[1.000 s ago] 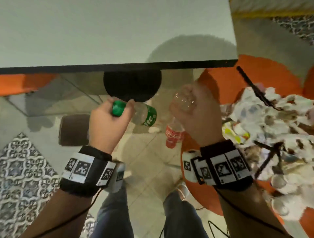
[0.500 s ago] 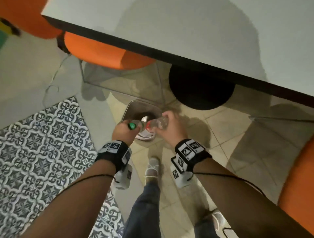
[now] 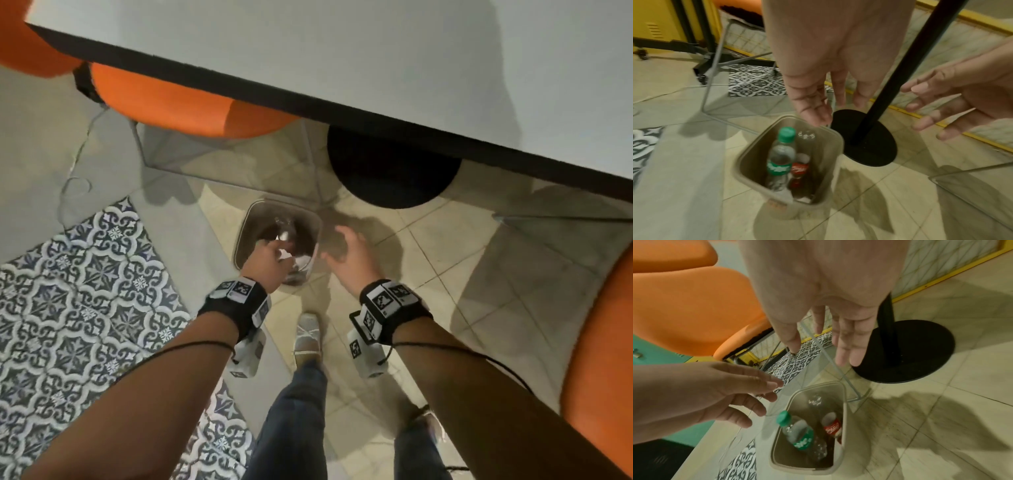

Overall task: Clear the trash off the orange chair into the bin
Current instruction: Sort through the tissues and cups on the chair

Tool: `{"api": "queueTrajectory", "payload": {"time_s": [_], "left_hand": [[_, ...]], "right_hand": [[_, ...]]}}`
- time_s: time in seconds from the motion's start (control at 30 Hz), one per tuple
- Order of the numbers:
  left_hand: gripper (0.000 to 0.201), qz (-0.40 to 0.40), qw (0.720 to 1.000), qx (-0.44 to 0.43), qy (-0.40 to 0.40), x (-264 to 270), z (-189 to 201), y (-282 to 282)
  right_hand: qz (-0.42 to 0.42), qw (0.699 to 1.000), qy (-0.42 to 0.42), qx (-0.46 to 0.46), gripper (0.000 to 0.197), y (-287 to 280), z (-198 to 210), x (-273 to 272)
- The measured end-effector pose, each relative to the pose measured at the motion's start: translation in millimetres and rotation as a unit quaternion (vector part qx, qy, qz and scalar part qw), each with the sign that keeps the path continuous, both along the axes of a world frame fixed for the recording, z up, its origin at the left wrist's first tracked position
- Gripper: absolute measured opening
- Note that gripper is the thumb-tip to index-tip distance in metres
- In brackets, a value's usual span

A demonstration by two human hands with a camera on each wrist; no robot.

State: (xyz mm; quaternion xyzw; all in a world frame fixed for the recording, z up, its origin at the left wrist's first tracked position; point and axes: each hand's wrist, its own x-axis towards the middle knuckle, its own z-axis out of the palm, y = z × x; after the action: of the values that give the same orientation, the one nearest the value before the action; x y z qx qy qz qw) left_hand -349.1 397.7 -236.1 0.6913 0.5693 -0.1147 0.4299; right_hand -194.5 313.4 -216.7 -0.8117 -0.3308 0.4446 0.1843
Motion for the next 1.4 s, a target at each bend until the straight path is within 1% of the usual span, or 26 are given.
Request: {"api": "queueTrajectory", "payload": {"time_s": [0.07,0.13,0.2,0.27,0.37,0.43,0.5,0.57,0.63,0.7,0.73,0.8,0.87,0.9,0.97,1.0,1.07,1.1,1.13,1.2,1.23,1.3,1.33,1.37,1.4], "left_hand": [[0.030,-0.033,0.999,0.004,-0.025,30,10,-15],[0.024,-0.078,0.995,0.007,-0.057,66,21,-36],[0.022,-0.129,0.989,0.003,-0.079,107,32,-63],[0.023,-0.179,0.979,-0.014,-0.097,151,43,-96],[0.020,-0.245,0.958,-0.037,-0.141,219,57,-152],[0.019,-0.276,0.944,-0.043,-0.174,264,68,-195],[0.017,-0.303,0.931,-0.046,-0.197,304,81,-241],[0.017,-0.321,0.920,-0.050,-0.221,343,92,-288],[0.024,-0.328,0.911,-0.051,-0.245,378,101,-333],[0.038,-0.323,0.908,-0.026,-0.266,409,109,-374],[0.043,-0.319,0.912,0.003,-0.259,424,112,-391],[0.054,-0.305,0.925,0.059,-0.218,453,115,-415],[0.070,-0.270,0.944,0.052,-0.184,478,111,-425],[0.082,-0.239,0.953,0.039,-0.184,491,103,-427],[0.109,-0.194,0.963,0.009,-0.186,514,96,-431],[0.118,-0.188,0.966,0.002,-0.179,524,92,-433],[0.126,-0.220,0.964,0.006,-0.153,542,88,-441],[0.129,-0.240,0.960,0.012,-0.143,550,91,-446],[0.132,-0.254,0.959,0.015,-0.125,557,87,-448],[0.128,-0.261,0.963,-0.005,-0.070,566,86,-453],[0.127,-0.247,0.968,-0.022,-0.049,568,84,-453],[0.134,-0.249,0.968,-0.023,-0.026,571,80,-452],[0.130,-0.260,0.966,-0.006,-0.019,571,75,-450],[0.118,-0.265,0.964,0.007,-0.023,570,74,-449],[0.103,-0.268,0.963,0.018,-0.034,567,77,-449]], "right_hand": [[-0.031,0.999,-0.021,0.017,0.050,-30,9,19],[-0.086,0.995,-0.038,0.046,0.040,-66,20,42],[-0.135,0.987,-0.046,0.073,0.031,-106,31,68],[-0.171,0.978,-0.078,0.095,0.028,-150,41,98],[-0.237,0.953,-0.144,0.123,0.021,-223,58,150],[-0.264,0.933,-0.199,0.140,0.023,-275,74,187],[-0.299,0.907,-0.246,0.165,0.023,-327,92,222],[-0.331,0.878,-0.303,0.165,0.024,-380,108,254],[-0.356,0.858,-0.342,0.140,0.023,-433,116,278],[-0.379,0.843,-0.367,0.100,0.029,-485,118,292],[-0.392,0.833,-0.381,0.077,0.032,-508,117,295],[-0.414,0.811,-0.410,0.047,0.039,-547,117,299],[-0.433,0.796,-0.421,0.041,0.054,-574,115,305],[-0.442,0.792,-0.419,0.042,0.062,-583,112,310],[-0.444,0.789,-0.423,0.039,0.075,-596,108,324],[-0.440,0.790,-0.426,0.036,0.080,-599,106,331],[-0.433,0.799,-0.417,0.037,0.088,-601,103,347],[-0.427,0.808,-0.405,0.027,0.093,-601,103,356],[-0.418,0.822,-0.387,0.002,0.100,-599,102,364],[-0.394,0.851,-0.343,-0.060,0.108,-594,101,377],[-0.386,0.860,-0.326,-0.071,0.110,-591,100,382],[-0.377,0.872,-0.304,-0.069,0.110,-587,101,387],[-0.377,0.875,-0.296,-0.065,0.107,-586,100,389],[-0.378,0.876,-0.292,-0.061,0.102,-586,99,391],[-0.377,0.877,-0.293,-0.057,0.096,-586,98,392]]}}
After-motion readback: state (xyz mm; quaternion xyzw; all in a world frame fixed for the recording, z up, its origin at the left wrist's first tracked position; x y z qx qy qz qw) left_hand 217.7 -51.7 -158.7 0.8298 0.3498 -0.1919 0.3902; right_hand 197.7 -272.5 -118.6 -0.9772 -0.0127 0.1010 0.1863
